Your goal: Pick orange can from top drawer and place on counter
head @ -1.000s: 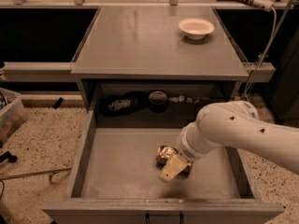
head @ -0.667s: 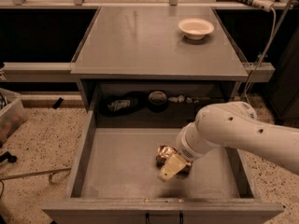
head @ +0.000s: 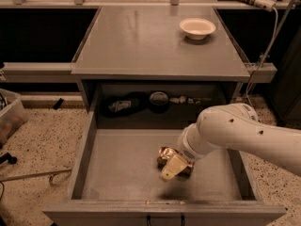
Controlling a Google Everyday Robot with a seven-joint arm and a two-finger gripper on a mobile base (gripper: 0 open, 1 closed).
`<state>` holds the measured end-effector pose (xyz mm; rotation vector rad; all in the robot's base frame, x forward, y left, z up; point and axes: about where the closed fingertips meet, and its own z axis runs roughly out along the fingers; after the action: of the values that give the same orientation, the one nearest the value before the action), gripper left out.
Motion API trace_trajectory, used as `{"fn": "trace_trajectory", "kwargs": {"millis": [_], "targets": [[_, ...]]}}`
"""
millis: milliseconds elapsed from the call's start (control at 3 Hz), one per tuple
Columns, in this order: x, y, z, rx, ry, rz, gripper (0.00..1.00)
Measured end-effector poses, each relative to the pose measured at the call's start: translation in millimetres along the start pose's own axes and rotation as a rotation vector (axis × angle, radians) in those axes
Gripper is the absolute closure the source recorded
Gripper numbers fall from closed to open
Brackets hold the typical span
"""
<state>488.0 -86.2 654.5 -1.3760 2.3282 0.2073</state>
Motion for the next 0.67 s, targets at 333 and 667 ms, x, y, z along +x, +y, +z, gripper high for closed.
{"fn": "trace_trajectory", "kwargs": {"millis": [333, 667], "targets": [[7.5, -12.8, 8.3, 0.023, -0.007, 0.025, 0.00], [17.3, -19.4, 16.7, 0.032, -0.003, 0.048, 0.00]]}}
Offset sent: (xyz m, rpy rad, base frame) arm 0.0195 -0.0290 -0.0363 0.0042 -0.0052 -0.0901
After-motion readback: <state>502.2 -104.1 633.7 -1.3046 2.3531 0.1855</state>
